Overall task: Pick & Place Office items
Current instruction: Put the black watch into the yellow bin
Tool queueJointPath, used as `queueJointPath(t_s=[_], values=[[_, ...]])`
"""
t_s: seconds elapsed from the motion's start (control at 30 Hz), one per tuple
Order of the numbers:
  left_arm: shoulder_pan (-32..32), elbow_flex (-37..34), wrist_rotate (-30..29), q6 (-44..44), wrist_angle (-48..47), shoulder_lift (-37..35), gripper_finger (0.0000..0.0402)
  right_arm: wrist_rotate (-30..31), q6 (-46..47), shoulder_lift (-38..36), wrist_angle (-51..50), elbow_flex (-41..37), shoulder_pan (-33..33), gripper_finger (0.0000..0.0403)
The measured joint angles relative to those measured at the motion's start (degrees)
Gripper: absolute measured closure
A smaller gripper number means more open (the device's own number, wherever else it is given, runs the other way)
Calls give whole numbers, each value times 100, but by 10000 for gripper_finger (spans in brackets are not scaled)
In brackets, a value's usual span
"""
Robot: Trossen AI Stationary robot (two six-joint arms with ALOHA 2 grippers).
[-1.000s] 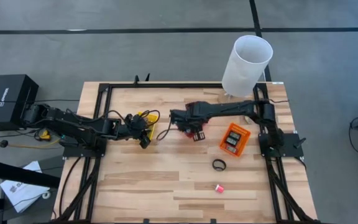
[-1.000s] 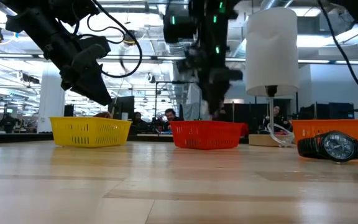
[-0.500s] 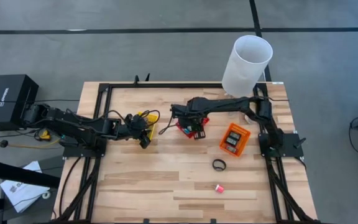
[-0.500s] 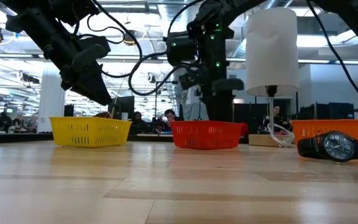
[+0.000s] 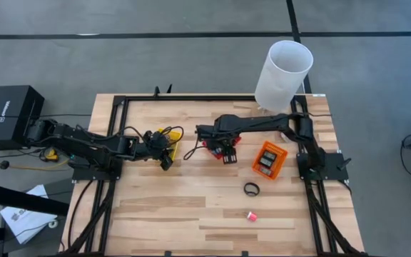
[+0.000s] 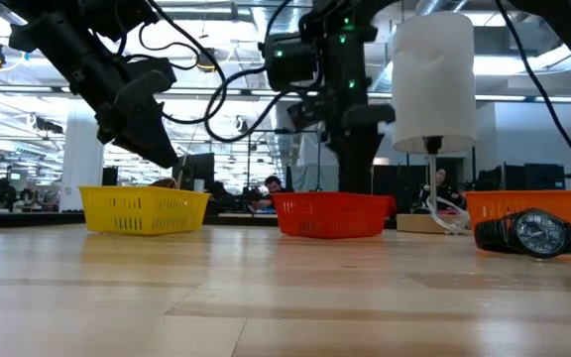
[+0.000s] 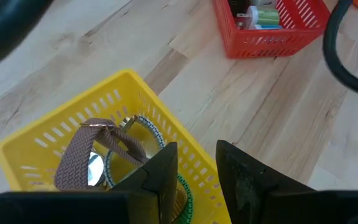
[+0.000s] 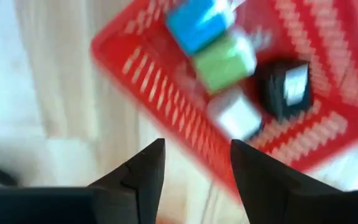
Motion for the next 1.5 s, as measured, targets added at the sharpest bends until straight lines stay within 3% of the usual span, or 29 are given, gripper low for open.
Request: queueJointPath(t_s=[0.37,0.63,0.8,0.97,1.23,1.5], values=[[0,0,0,-3,0,0,298,-17,1477,-69,-1495,1013,623,233],[1,0,0,-7,0,0,298,-418,2319,-342,-1677,963,1474,234],[-13,0,0,-11,7,0,298,-806,2560,-657,-1260,576,2104,234],[-67,0,-2,-110,50,-2,298,-1151,2865,-1287,-189,-396,2648,235],[-148,0,0,-158,137,-2,298,-1156,4141,-2073,1024,-1907,3334,235],[-146,0,-2,-158,233,-2,298,-1143,4870,-2185,1393,-2607,3937,234]])
